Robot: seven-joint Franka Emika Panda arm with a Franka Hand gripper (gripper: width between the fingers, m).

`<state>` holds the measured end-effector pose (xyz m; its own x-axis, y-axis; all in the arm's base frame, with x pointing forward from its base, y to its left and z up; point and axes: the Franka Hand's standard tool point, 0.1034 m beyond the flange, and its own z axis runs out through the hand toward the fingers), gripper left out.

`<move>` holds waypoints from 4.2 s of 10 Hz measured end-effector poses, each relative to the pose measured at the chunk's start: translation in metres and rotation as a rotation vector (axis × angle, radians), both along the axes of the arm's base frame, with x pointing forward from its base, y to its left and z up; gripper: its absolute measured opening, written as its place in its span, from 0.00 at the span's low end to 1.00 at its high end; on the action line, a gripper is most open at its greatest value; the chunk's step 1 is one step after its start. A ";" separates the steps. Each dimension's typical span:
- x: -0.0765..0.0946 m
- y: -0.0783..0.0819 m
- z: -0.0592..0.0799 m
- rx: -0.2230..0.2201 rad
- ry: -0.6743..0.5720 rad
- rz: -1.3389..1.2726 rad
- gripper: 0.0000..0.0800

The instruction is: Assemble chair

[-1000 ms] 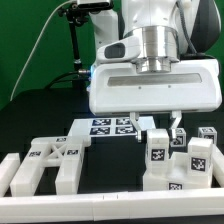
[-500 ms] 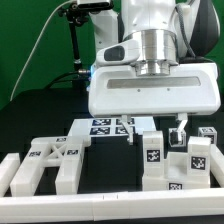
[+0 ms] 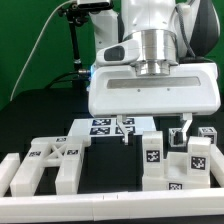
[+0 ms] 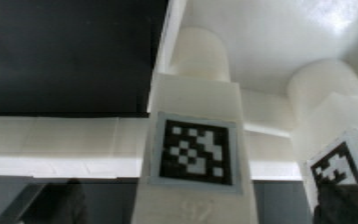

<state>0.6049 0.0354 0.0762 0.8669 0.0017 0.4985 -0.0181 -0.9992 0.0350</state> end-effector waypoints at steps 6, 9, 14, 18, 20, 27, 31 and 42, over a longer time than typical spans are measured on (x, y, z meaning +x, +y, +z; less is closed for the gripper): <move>0.003 -0.007 0.004 0.083 0.251 -0.051 0.81; 0.011 -0.004 0.000 0.116 0.455 -0.057 0.81; 0.014 -0.005 -0.003 0.151 0.457 -0.169 0.49; 0.016 -0.002 -0.003 0.252 0.443 -0.510 0.36; 0.019 0.006 -0.004 0.342 0.413 -0.788 0.36; 0.029 0.013 -0.005 0.560 0.337 -1.382 0.36; 0.028 0.021 -0.004 0.385 0.370 -0.823 0.78; 0.022 0.022 -0.008 0.263 0.395 -0.465 0.36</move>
Offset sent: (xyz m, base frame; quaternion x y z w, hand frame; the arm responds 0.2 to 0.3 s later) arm 0.0114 -0.0124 0.0021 0.0333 -0.1625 0.0682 0.9838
